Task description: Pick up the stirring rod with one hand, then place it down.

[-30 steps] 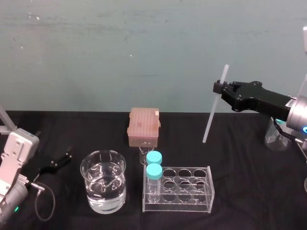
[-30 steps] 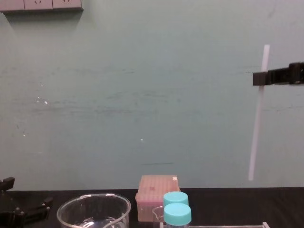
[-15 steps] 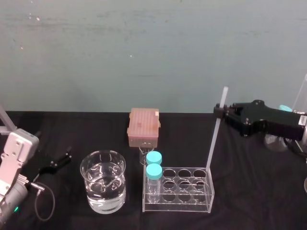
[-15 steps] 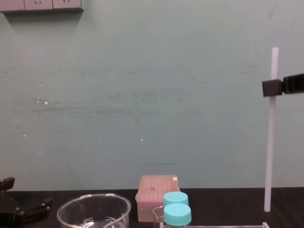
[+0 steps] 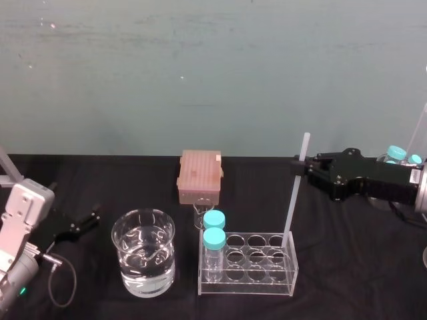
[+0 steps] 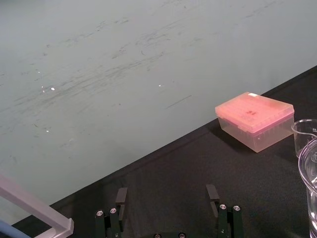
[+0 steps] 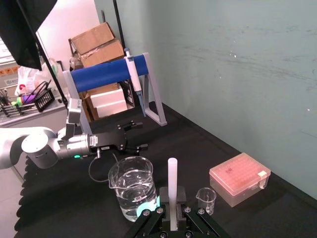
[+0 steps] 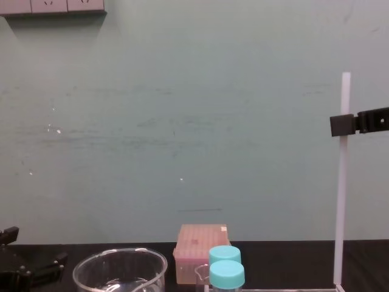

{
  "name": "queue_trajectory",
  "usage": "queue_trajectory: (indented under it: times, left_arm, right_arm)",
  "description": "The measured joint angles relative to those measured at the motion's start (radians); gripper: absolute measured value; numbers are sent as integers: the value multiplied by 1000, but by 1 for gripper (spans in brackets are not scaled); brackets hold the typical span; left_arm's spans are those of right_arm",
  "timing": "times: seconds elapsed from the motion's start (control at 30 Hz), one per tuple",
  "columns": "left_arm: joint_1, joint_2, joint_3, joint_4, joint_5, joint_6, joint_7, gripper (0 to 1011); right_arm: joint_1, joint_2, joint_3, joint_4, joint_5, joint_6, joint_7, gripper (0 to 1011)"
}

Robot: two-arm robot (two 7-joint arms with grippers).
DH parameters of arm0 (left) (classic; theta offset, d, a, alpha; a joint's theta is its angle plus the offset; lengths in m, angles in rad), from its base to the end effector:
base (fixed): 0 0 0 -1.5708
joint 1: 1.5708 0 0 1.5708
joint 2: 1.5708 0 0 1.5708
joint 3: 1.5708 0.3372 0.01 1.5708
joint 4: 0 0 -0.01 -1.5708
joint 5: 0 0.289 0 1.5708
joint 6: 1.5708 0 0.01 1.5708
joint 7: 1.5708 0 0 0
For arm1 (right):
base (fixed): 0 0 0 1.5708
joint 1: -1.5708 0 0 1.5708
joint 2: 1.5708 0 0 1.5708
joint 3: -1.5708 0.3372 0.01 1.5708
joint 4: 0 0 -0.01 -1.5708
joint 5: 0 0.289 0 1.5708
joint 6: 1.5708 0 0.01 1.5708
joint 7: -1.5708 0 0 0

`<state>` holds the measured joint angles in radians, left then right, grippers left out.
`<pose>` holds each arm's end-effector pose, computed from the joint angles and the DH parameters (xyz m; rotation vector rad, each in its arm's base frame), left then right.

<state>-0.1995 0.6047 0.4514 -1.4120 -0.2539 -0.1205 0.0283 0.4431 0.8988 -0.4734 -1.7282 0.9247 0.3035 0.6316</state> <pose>0.3471 0.1147 -0.3366 0.3045 -0.2850 1.2480 0.3739 -0.1480 -0.1537 -0.1463 0.0851 -0.5320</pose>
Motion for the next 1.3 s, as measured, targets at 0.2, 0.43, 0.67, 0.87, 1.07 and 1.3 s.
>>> queue_trajectory:
  times: [0.2, 0.43, 0.67, 0.87, 1.07, 1.3]
  left_arm:
    - [0, 0, 0, 0, 0, 0, 0, 1005]
    - [0, 0, 0, 0, 0, 0, 0, 1005]
    - [0, 0, 0, 0, 0, 0, 0, 1005]
    - [0, 0, 0, 0, 0, 0, 0, 1005]
    - [0, 0, 0, 0, 0, 0, 0, 1005]
    - [0, 0, 0, 0, 0, 0, 0, 1005]
  right_arm:
    - [2, -4, -15, 13, -7, -14, 1, 68]
    - [7, -13, -37, 39, -28, -33, 16, 68]
    - [15, -29, -59, 76, -51, -46, 38, 68]
    - [21, -41, -78, 101, -65, -42, 52, 68]
    - [23, -51, -89, 122, -85, -47, 55, 68]
    - [18, -72, -96, 145, -112, -64, 46, 68]
